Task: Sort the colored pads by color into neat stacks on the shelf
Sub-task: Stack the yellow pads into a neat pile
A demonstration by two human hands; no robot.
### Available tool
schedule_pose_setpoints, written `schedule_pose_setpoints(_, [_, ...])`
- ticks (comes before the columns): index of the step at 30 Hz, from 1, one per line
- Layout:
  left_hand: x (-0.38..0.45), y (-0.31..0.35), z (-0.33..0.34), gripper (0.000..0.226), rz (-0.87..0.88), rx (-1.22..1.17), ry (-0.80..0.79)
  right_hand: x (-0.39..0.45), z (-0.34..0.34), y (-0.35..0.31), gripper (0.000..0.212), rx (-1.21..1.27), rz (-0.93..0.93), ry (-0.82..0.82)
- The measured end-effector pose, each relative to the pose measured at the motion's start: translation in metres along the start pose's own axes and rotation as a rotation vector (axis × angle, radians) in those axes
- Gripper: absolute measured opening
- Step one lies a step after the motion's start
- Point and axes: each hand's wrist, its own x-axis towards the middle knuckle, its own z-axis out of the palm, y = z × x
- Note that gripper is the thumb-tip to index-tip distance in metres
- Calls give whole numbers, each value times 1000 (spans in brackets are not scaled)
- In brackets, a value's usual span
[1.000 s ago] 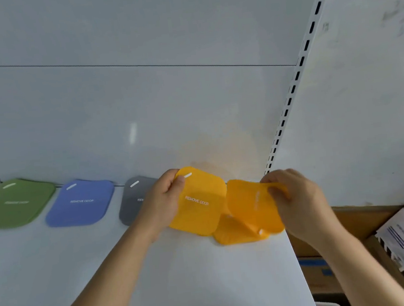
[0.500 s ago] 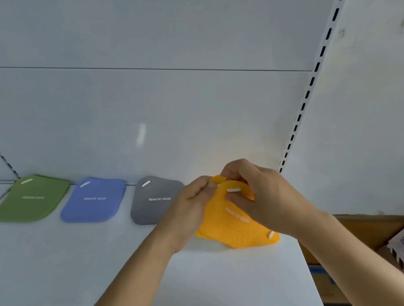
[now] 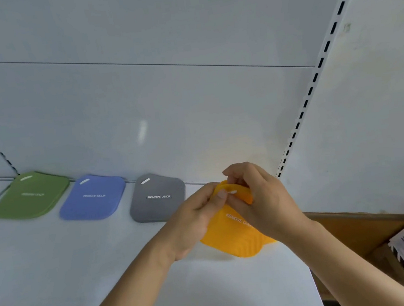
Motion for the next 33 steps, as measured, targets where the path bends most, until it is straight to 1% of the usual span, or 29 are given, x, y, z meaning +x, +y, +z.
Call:
schedule_pose_setpoints(3, [2, -3, 6, 33, 30, 33, 54, -4, 6, 0, 47, 14, 14, 25])
schedule_pose_setpoints(6, [7, -7, 7, 33, 31, 34, 167, -8, -1, 7, 51, 19, -3, -22])
schedule_pose_setpoints(7, [9, -10, 5, 33, 39, 48, 208, -12, -5, 11, 52, 24, 21, -37])
schedule_pose_setpoints(9, [11, -17, 0, 34, 69, 84, 274, -25, -13, 26, 49, 21, 150, 5])
schedule_pose_setpoints(10, [11, -20, -3, 34, 81, 102, 304, -32, -16, 35, 46, -11, 252, 35])
schedule_pose_setpoints(11, [11, -23, -6, 33, 88, 111, 335, -38, -19, 45, 44, -74, 366, 28])
schedule_pose_setpoints(12, [12, -26, -9, 31, 80, 102, 360, -44, -19, 52, 44, -158, 480, -39])
schedule_pose_setpoints(13, [12, -28, -12, 30, 65, 76, 374, -49, -18, 57, 48, -238, 577, -149])
schedule_pose_setpoints(15, [13, -33, -16, 30, 41, 53, 369, -59, -11, 58, 62, -340, 729, -382])
schedule_pose_setpoints(16, [14, -35, -17, 30, 36, 81, 356, -61, -8, 56, 69, -370, 787, -462])
schedule_pose_setpoints(18, [16, -38, -17, 23, 38, 174, 354, -60, -4, 53, 73, -400, 869, -534])
schedule_pose_setpoints(20, [18, -38, -15, 16, 57, 237, 391, -57, -3, 52, 70, -366, 937, -551])
schedule_pose_setpoints(22, [18, -38, -14, 16, 69, 262, 418, -55, -2, 51, 66, -332, 981, -557])
schedule_pose_setpoints(25, [17, -35, -14, 17, 99, 273, 448, -53, -3, 51, 59, -350, 1026, -564])
schedule_pose_setpoints(29, [16, -32, -16, 14, 135, 261, 489, -54, -1, 51, 51, -282, 1097, -527])
schedule_pose_setpoints(30, [16, -32, -17, 14, 140, 261, 485, -54, 1, 48, 52, -278, 1100, -502])
schedule_pose_setpoints(31, [17, -31, -17, 16, 146, 266, 475, -54, 3, 44, 57, -275, 1096, -474])
schedule_pose_setpoints(33, [18, -30, -18, 18, 155, 284, 461, -51, 4, 36, 65, -265, 1097, -465])
